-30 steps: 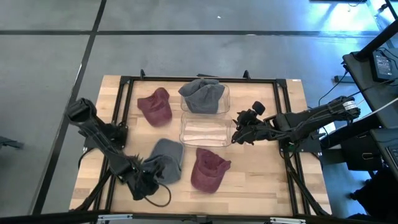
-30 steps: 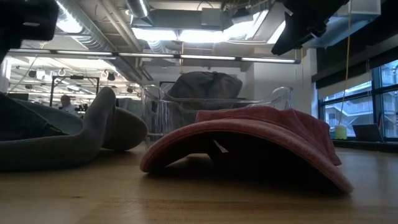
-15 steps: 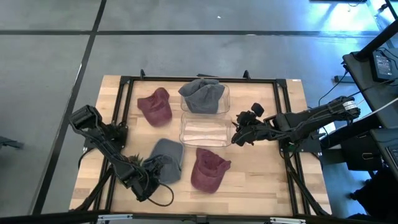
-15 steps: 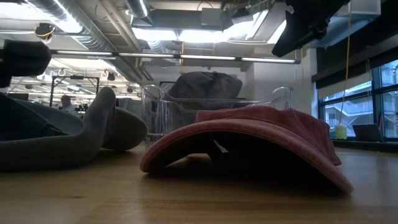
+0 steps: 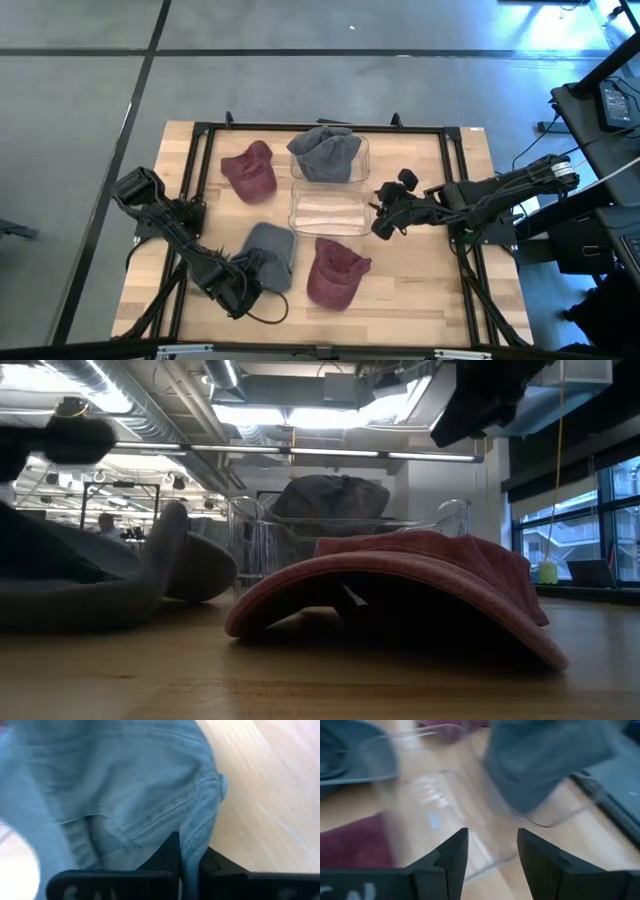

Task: Pick & Place hat
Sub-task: Put the gray cap into the top transparent bin

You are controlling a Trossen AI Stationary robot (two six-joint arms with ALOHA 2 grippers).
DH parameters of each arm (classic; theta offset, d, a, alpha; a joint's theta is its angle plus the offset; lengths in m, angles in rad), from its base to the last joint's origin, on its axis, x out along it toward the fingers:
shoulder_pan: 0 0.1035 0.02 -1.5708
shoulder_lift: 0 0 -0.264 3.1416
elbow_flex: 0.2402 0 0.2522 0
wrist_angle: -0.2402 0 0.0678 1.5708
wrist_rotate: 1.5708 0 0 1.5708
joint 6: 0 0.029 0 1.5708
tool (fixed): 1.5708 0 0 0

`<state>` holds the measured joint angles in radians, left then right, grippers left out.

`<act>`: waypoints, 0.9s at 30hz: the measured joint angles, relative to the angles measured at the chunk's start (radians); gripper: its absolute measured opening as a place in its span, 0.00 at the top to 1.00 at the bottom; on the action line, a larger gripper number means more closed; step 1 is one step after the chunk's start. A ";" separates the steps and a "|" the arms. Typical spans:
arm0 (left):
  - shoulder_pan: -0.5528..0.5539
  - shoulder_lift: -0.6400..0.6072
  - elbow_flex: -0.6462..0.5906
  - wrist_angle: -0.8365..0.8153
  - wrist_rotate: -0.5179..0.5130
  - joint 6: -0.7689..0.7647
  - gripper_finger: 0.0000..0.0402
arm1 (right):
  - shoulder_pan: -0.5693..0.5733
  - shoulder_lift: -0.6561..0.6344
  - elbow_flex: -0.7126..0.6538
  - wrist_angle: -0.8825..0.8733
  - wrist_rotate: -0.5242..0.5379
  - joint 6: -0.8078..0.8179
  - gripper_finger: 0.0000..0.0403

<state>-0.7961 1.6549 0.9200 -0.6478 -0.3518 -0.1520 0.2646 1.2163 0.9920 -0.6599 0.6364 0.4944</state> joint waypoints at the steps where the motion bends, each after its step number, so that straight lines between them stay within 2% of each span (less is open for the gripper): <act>1: 0.012 -0.008 0.023 -0.029 0.009 -0.001 0.99 | 0.000 0.000 0.000 0.022 -0.028 -0.025 0.58; 6: 0.073 -0.092 0.155 -0.114 0.058 -0.001 0.99 | 0.000 0.000 0.000 0.186 -0.160 -0.210 0.58; 12: 0.186 -0.242 0.269 -0.110 -0.048 0.015 0.99 | 0.000 0.000 0.000 0.481 -0.321 -0.413 0.58; 16: 0.295 -0.330 0.319 -0.067 -0.044 0.017 0.99 | 0.000 0.000 0.005 0.691 -0.457 -0.555 0.58; 19: 0.385 -0.380 0.333 0.020 0.008 0.028 0.99 | 0.000 0.000 0.060 0.677 -0.525 -0.632 0.58; 23: 0.493 -0.410 0.333 0.112 0.122 0.084 0.99 | -0.013 0.002 0.150 0.561 -0.526 -0.722 0.58; 27: 0.589 -0.414 0.334 0.134 0.207 0.150 0.99 | -0.069 0.030 0.255 0.437 -0.525 -0.731 0.58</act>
<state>-0.2076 1.2413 1.2537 -0.5137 -0.1445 -0.0020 0.1954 1.2463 1.2466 -0.2226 0.1112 -0.2370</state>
